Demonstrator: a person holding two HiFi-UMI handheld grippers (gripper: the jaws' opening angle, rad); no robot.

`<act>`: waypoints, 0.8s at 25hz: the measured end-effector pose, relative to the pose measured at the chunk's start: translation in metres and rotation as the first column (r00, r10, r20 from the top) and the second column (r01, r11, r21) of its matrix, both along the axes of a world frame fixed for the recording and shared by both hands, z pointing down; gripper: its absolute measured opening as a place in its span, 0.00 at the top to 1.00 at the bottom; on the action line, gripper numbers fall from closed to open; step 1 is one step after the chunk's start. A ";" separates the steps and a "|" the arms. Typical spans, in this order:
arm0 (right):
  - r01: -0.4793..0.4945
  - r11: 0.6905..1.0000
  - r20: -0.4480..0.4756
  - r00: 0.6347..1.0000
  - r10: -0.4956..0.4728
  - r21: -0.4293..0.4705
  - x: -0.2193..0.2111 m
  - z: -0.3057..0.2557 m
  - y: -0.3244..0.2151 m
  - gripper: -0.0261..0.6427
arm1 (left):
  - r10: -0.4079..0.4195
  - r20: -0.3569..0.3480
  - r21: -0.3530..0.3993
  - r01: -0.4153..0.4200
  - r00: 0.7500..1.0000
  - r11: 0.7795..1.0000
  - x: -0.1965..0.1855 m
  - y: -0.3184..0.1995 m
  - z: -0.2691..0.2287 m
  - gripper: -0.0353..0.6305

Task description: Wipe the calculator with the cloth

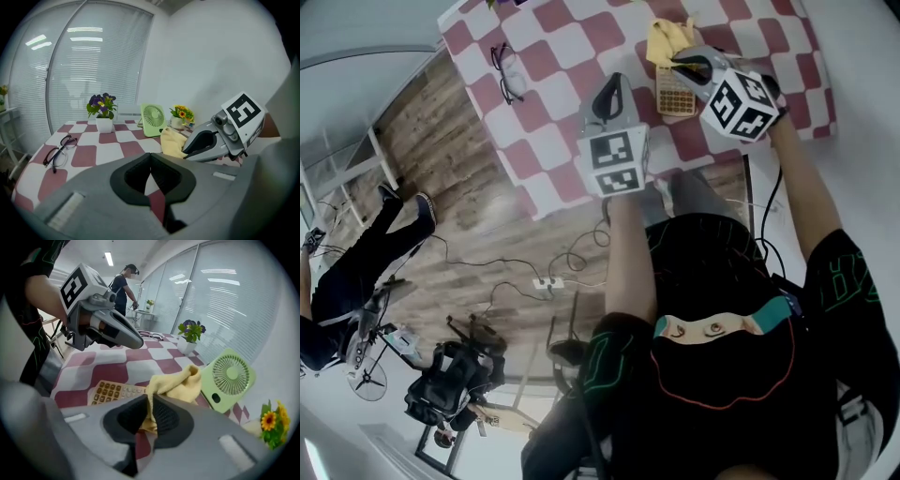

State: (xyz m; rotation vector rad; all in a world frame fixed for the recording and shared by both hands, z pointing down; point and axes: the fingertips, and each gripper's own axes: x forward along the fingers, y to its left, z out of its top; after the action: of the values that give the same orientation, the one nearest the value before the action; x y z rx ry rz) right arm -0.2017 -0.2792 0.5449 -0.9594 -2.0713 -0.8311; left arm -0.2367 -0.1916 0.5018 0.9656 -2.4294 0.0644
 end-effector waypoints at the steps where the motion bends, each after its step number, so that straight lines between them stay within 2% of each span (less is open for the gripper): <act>1: 0.005 1.000 -0.003 1.000 -0.005 -0.001 0.003 0.001 0.002 0.91 | -0.003 0.007 0.000 0.003 1.000 1.000 0.001 0.001 -0.001 0.93; 6: 0.011 1.000 -0.007 1.000 -0.011 -0.002 0.014 -0.001 0.005 0.91 | -0.022 0.010 0.002 0.022 1.000 1.000 0.009 0.007 -0.001 0.93; 8: 0.012 1.000 -0.007 1.000 -0.012 -0.004 0.018 -0.001 0.008 0.91 | -0.026 -0.008 -0.008 0.026 1.000 1.000 0.015 0.010 0.003 0.93; 20: -0.004 0.997 -0.019 1.000 0.002 -0.081 0.053 -0.001 0.025 0.91 | -0.068 0.009 0.025 0.068 0.998 0.997 0.037 0.018 -0.002 0.93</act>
State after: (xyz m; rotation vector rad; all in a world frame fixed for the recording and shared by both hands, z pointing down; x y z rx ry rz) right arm -0.1487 -0.2544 0.5436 -1.0037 -2.1038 -0.7384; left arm -0.1994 -0.1733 0.4994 0.8940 -2.4755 0.0157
